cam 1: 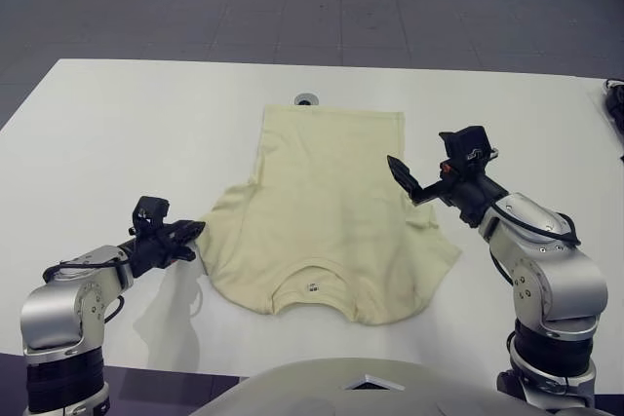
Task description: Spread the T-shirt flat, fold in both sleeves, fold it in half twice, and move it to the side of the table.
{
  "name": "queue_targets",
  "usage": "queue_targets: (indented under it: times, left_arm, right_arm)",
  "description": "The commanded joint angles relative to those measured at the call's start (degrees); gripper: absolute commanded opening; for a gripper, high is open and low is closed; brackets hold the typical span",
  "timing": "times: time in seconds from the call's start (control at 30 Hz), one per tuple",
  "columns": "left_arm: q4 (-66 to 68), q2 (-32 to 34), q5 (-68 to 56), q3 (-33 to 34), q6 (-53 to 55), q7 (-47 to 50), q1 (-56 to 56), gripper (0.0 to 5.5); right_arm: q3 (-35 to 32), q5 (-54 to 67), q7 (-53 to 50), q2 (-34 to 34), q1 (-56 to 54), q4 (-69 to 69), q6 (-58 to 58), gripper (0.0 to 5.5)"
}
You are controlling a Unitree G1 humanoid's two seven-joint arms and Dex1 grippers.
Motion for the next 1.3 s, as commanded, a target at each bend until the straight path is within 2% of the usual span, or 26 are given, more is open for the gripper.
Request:
queue_targets:
  times: [0.03, 0.23, 0.43, 0.67, 0.9, 0.97, 1.03, 1.1, 1.2, 1.3]
  left_arm:
    - [2.95, -0.49, -0.10, -0.79, 1.31, 1.98, 1.11, 0.02]
    - [6.09, 2.96, -0.89, 3.82, 0.14, 2.91, -3.05, 0.02]
    - [-6.36, 7.77, -5.62, 3.57, 5.43, 2.27, -6.76, 0.02]
    - [-20.89, 13.97, -13.66, -4.06, 12.17, -2.03, -10.98, 0.02]
    - [-20.88, 11.58, -10.41, -17.36, 11.58, 4.12, -12.72, 0.02]
    - [-19.52, 10.02, -8.23, -20.98, 10.92, 6.89, -13.23, 0.34]
    - [-19.05, 7.39, -7.38, -21.55, 11.06, 9.53, -13.39, 0.60]
    - [-19.76, 4.03, -8.36, -19.34, 11.29, 11.21, -13.61, 1.01]
    - [-21.35, -6.10, -16.04, -8.19, 15.44, 13.24, -16.37, 1.60]
    - [-23.09, -12.40, -21.70, 1.97, 19.02, 16.17, -18.81, 2.05]
  right_arm:
    - [0.39, 0.35, -0.63, -0.88, -0.72, 0.60, -0.50, 5.40]
    - [-1.38, 0.01, -2.22, -1.49, -1.18, 1.91, -1.40, 5.40]
    - [-1.80, 0.59, -3.50, -1.42, -0.20, 1.27, -1.23, 5.40]
    - [-0.27, 0.82, -5.23, 0.09, -0.45, 0.95, -1.16, 5.40]
    - [2.13, 0.32, -5.96, 0.00, -3.52, 2.31, -1.67, 5.40]
    - [2.02, 0.58, -5.84, -0.10, -4.02, 2.22, -1.49, 5.40]
    - [1.59, 1.21, -5.07, -0.84, -3.42, 1.73, -0.87, 5.40]
    - [0.37, 2.66, -3.41, -2.26, -1.49, 0.64, 0.64, 5.40]
    - [-4.55, 5.92, -0.10, -5.72, 4.19, -2.07, 5.41, 5.40]
    - [-11.27, 11.13, 3.43, -7.34, 9.04, -4.45, 14.01, 5.40]
